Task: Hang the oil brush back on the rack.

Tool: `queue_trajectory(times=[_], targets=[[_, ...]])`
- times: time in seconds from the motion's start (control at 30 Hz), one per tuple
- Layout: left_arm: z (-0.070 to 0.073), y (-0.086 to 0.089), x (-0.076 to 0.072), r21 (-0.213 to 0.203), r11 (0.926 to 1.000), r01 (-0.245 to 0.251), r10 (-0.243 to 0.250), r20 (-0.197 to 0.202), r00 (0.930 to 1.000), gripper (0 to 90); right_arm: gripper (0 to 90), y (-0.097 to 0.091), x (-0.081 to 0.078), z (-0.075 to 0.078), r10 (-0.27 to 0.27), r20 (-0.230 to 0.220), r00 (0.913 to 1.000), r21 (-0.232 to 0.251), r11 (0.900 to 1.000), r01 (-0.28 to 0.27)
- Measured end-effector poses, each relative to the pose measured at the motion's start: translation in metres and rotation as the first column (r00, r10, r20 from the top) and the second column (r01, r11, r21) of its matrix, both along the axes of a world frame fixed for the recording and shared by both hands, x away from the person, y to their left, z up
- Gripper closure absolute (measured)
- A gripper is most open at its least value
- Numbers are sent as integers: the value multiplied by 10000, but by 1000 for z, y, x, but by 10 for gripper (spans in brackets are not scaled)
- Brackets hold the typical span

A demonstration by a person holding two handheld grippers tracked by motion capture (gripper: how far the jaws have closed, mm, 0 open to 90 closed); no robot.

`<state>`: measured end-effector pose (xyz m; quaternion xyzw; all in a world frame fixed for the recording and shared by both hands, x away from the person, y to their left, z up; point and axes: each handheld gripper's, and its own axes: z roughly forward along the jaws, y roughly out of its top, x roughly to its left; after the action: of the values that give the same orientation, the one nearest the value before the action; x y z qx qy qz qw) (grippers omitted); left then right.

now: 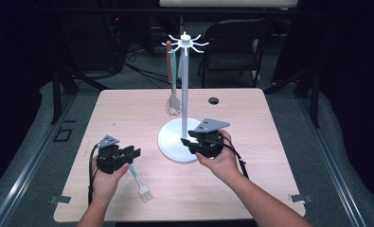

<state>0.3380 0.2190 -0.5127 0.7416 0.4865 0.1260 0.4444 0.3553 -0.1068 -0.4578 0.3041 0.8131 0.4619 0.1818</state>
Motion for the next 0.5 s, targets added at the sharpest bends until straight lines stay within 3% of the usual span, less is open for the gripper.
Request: queue_trajectory(times=[0.03, 0.07, 0.17, 0.3, 0.5], targets=[[0, 0, 0, 1, 10000, 0, 0, -2, 10000, 623, 576, 4, -1, -11, 2, -416, 9991, -116, 9999, -7], [0, 0, 0, -11, 10000, -39, 39, 16, 10000, 623, 576, 4, -1, -11, 2, -416, 9991, -116, 9999, -7], [0, 1, 0, -4, 9999, -127, 127, 26, 9999, 622, 566, 11, -3, -31, 59, -1077, 9942, -323, 9994, -94], [1, 3, 0, -54, 9999, -111, 111, 33, 9999, 622, 559, 16, -5, -44, 64, -1306, 9914, -400, 9991, -118], [1, 4, 0, 26, 9998, -195, 194, 51, 9998, 620, 567, 25, -7, -58, -87, -2018, 9794, -564, 9984, -28]])
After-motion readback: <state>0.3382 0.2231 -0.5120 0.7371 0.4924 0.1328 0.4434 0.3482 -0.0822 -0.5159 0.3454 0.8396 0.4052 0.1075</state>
